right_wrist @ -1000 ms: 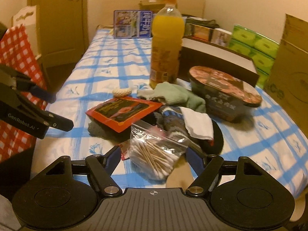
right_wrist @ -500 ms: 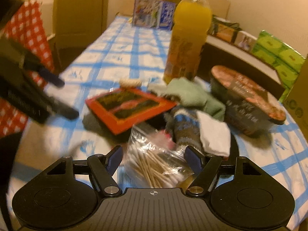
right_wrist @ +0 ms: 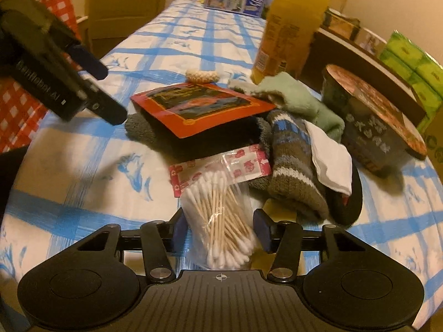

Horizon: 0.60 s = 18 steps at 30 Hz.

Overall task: Organize soft objects
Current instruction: 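Grasp the cotton swab bag with the right tool while the left tool approaches the red packet, then close the left tool on the edge of the red-and-black packet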

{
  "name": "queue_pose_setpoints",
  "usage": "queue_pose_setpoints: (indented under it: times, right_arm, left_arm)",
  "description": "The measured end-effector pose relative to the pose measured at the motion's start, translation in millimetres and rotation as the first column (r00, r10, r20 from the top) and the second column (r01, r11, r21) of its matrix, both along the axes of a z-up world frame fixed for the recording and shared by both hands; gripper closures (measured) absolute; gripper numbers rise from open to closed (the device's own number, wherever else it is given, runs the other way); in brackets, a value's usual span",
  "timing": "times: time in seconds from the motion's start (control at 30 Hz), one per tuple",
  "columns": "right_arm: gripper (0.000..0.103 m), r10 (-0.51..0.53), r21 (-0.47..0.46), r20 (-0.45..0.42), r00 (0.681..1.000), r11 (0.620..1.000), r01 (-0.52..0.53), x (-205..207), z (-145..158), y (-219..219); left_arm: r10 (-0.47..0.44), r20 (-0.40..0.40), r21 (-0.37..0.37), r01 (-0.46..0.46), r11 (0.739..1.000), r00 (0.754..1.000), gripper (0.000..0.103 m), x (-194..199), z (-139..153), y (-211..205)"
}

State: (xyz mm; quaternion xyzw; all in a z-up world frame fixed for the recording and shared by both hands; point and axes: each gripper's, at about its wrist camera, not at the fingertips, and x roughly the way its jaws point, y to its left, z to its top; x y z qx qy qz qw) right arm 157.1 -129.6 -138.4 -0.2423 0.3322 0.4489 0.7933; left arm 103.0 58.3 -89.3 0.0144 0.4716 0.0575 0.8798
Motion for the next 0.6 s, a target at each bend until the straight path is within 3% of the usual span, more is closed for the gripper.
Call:
queue_pose_setpoints:
  times: [0.13,0.23,0.37,0.6]
  right_arm:
    - [0.066,-0.08,0.029,-0.05,0.996,0.996,0.082,6,3,-4]
    - [0.069,-0.148,0.05,-0.079,0.986,0.987,0.152,9,10,-9]
    - [0.068,-0.25,0.072,-0.166,0.954,0.962,0.265,16,17,-19]
    - [0.057,-0.232,-0.014,-0.094,0.968,0.973,0.232,9,8,-2]
  left_arm:
    - [-0.046,0.015,0.038,0.045,0.998,0.999,0.028,1,-3,-7]
    - [-0.087,0.024,0.075,0.085,0.994,0.996,0.031,4,-6,-14]
    - [-0.15,0.036,0.137,0.143,0.98,0.988,0.032,8,-12,-25]
    - [-0.18,0.044,0.14,0.172,0.975,0.983,0.032,13,-15,-30]
